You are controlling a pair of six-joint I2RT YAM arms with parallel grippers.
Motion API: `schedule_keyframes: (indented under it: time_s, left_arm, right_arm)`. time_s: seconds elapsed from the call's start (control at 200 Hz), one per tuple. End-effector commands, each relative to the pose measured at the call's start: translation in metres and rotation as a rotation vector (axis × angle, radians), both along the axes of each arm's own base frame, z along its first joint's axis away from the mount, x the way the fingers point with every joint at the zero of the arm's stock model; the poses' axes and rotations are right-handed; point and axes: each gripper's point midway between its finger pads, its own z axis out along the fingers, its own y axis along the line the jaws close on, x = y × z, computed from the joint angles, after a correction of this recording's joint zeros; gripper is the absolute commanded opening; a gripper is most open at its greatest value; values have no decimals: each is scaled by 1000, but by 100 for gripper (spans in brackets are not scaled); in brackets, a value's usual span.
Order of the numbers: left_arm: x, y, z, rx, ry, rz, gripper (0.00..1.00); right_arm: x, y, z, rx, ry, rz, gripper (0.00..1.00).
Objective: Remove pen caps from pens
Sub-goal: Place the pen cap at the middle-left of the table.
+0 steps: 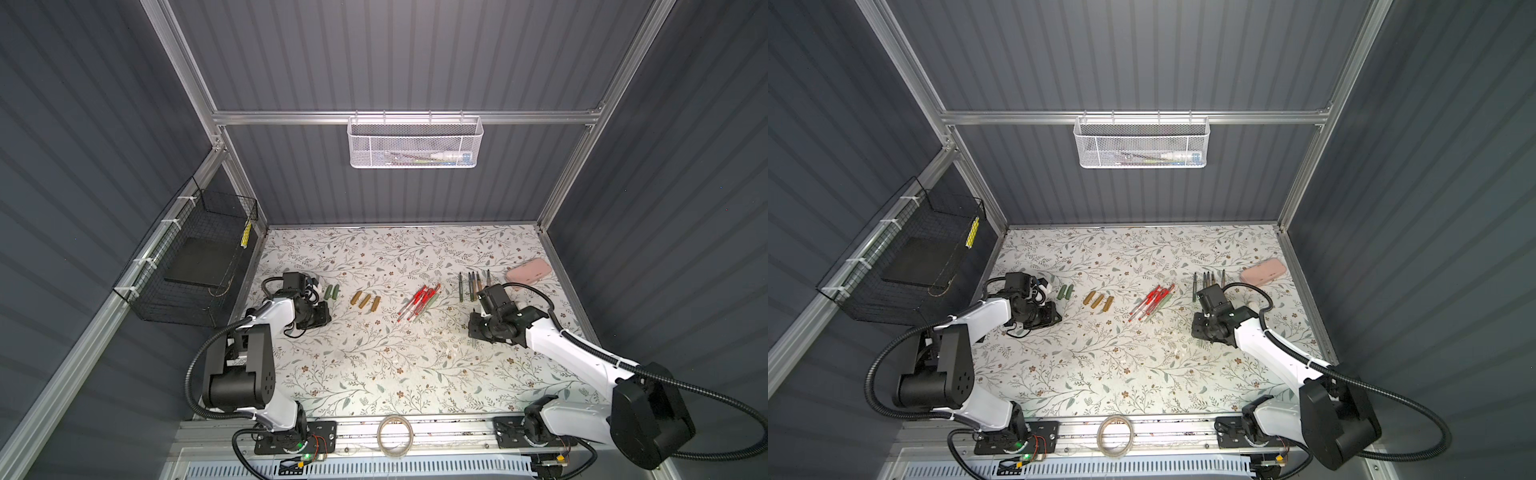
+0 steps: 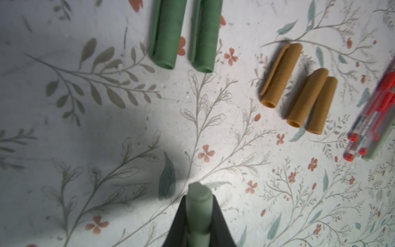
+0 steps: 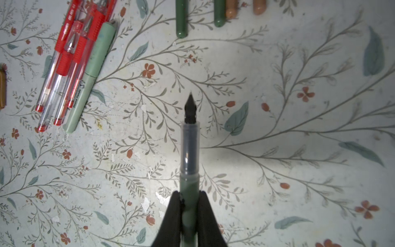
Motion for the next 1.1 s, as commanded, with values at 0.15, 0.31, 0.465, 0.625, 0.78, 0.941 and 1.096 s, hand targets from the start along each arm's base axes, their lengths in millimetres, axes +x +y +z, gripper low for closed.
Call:
schedule_keyframes:
  time_s: [0.15, 0.31, 0.465, 0.625, 0.78, 0.941, 1.096]
  left_arm:
    - [7, 2, -13, 12, 59, 24, 16]
    - [6, 5, -9, 28, 47, 22, 25]
    - [8, 7, 1, 39, 7, 24, 39]
    - [13, 9, 18, 57, -58, 16, 47]
    - [19, 17, 39, 114, -135, 1, 60]
    - [30, 24, 67, 160, -218, -9, 78]
    - [51, 20, 107, 157, -285, -28, 95]
  right_arm:
    - [4, -14, -16, -21, 56, 0, 0]
    - [12, -18, -21, -31, 67, -5, 0]
    - [21, -21, -27, -43, 83, -10, 0]
    - [32, -23, -34, -66, 96, -1, 0]
    - [39, -30, -39, -87, 138, -1, 0]
    - [42, -39, -36, -93, 168, -8, 0]
    - [45, -65, -30, -215, 202, -5, 1]
